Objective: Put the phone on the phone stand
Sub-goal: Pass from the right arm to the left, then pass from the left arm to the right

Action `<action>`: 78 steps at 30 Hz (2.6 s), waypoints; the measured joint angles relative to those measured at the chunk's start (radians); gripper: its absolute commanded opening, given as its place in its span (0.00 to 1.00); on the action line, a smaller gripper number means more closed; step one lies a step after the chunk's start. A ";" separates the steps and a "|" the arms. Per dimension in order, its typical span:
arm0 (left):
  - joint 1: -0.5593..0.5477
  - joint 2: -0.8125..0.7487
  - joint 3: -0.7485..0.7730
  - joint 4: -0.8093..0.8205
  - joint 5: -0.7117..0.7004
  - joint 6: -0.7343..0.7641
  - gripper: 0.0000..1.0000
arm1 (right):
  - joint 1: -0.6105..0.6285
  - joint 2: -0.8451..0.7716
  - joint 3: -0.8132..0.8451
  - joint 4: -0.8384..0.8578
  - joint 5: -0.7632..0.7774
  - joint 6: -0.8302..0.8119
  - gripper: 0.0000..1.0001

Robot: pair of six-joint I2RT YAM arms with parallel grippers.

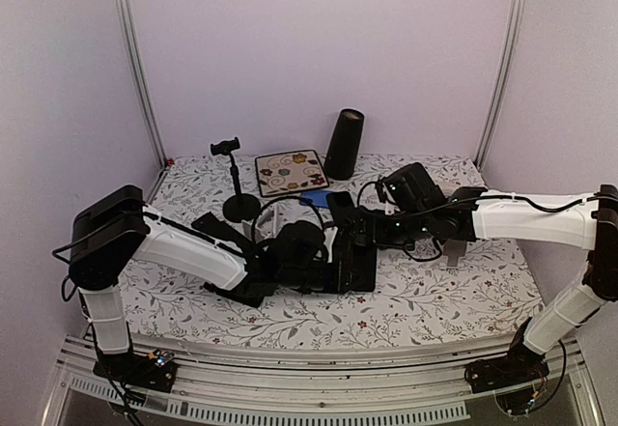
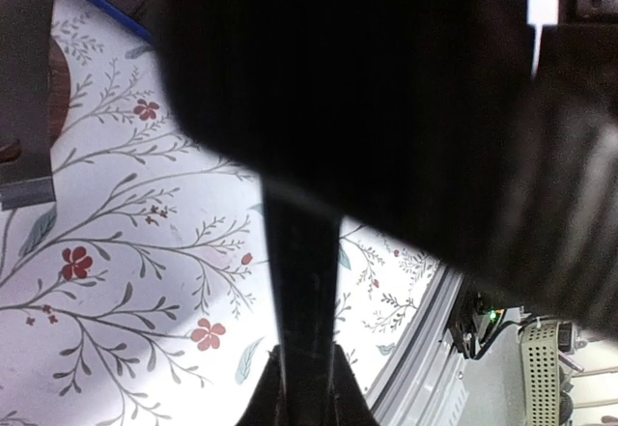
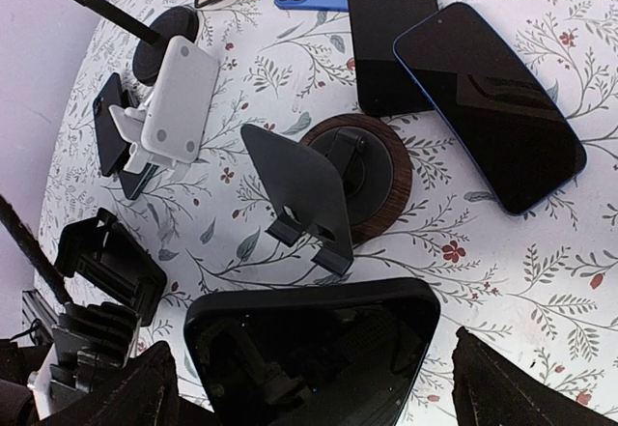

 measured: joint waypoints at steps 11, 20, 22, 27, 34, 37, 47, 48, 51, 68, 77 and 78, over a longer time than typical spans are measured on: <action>-0.017 -0.093 -0.037 -0.010 -0.062 0.106 0.00 | 0.001 -0.169 -0.002 0.029 0.033 -0.020 0.99; -0.033 -0.166 -0.045 -0.058 -0.123 0.214 0.00 | 0.001 -0.306 0.003 0.040 0.104 -0.058 0.99; -0.039 -0.178 -0.045 -0.069 -0.137 0.241 0.00 | 0.001 -0.338 0.001 0.051 0.114 -0.071 0.99; -0.055 -0.212 -0.043 -0.079 -0.163 0.305 0.00 | 0.001 -0.417 -0.034 0.112 0.088 -0.107 0.99; -0.090 -0.217 -0.010 -0.103 -0.193 0.375 0.00 | 0.001 -0.385 -0.034 0.141 -0.065 -0.128 0.99; -0.097 -0.217 -0.003 -0.116 -0.205 0.391 0.00 | 0.001 -0.369 -0.034 0.140 -0.097 -0.127 0.99; -0.100 -0.217 0.010 -0.150 -0.233 0.414 0.00 | 0.001 -0.337 -0.034 0.128 -0.139 -0.122 0.99; -0.100 -0.217 0.010 -0.155 -0.235 0.416 0.00 | 0.001 -0.335 -0.032 0.124 -0.138 -0.119 0.99; -0.102 -0.217 0.010 -0.170 -0.241 0.420 0.00 | 0.001 -0.327 -0.031 0.111 -0.132 -0.103 0.99; -0.104 -0.214 0.054 -0.189 -0.273 0.422 0.00 | 0.003 -0.297 -0.048 0.073 -0.060 -0.016 0.89; -0.104 -0.165 0.136 -0.228 -0.294 0.406 0.00 | 0.003 -0.284 -0.050 0.069 -0.069 -0.026 0.81; -0.104 -0.162 0.138 -0.230 -0.294 0.402 0.00 | 0.003 -0.283 -0.051 0.066 -0.068 -0.026 0.81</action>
